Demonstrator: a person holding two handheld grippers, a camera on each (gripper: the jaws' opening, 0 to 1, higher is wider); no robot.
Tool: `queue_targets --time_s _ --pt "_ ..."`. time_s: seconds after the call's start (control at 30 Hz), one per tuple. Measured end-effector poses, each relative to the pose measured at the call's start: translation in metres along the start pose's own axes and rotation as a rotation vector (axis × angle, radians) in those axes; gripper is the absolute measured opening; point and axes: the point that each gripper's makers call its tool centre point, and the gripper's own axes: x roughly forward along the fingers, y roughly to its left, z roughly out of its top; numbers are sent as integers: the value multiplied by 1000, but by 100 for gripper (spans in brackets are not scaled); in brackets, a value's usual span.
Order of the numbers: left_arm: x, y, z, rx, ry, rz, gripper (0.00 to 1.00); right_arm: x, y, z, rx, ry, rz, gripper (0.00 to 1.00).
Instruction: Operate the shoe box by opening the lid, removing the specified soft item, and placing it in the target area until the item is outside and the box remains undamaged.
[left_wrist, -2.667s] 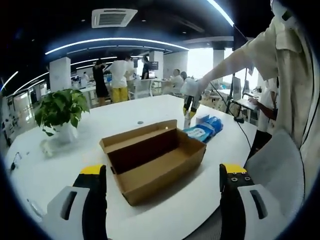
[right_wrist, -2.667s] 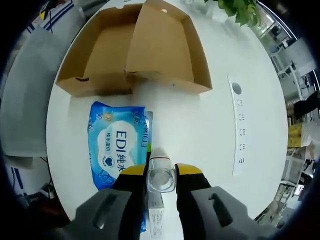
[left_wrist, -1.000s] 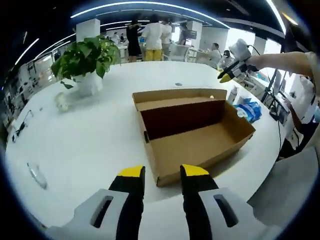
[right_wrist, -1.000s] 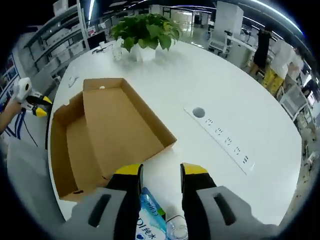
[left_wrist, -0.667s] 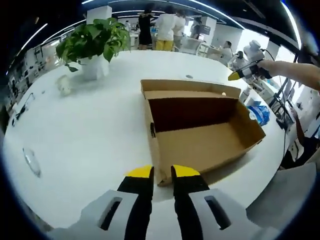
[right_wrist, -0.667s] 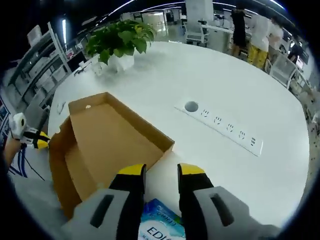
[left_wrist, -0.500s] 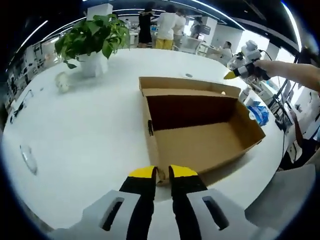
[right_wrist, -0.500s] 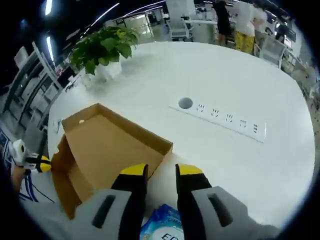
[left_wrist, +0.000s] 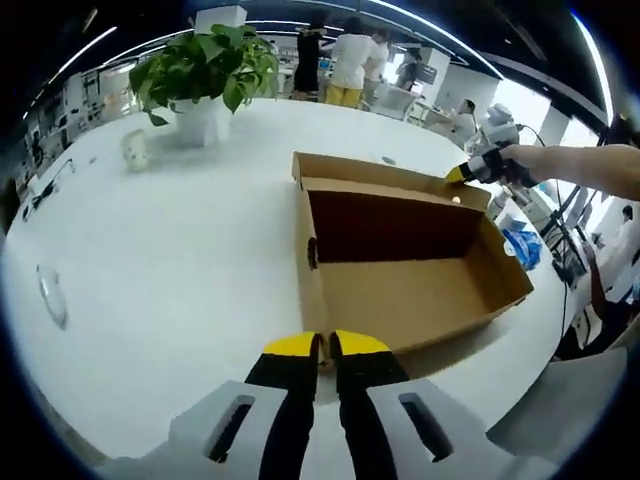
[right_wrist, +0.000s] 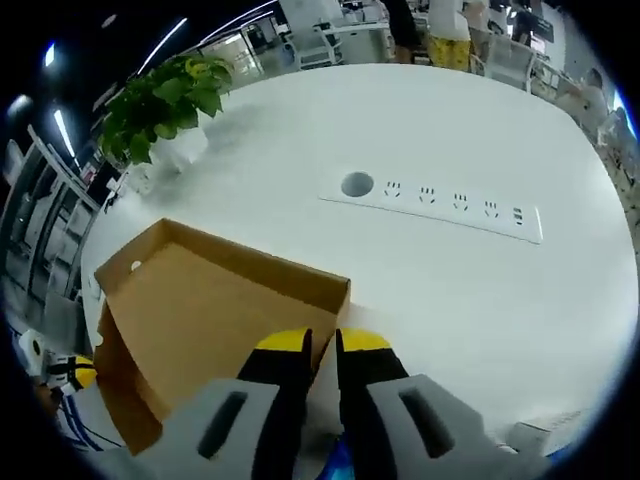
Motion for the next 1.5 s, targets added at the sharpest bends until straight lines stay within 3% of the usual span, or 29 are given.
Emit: queue_targets --time_s 0.13,0.47,1.17,1.27,1.5 --pt "0 -1 0 16 0 1 3 0 -2 -6 11 18 -24 5" --pt "0 -1 0 -13 -9 -9 3 -12 -1 1 88 -23 -16 1" --pt "-1 -2 1 -23 -23 -26 2 -63 19 26 22 -153 12 0" --pt "0 -1 1 -22 -26 -24 2 -72 25 29 -37 -174 5 0" --pt "-1 -2 1 -25 -33 -26 2 -92 33 31 -65 -228 6 0"
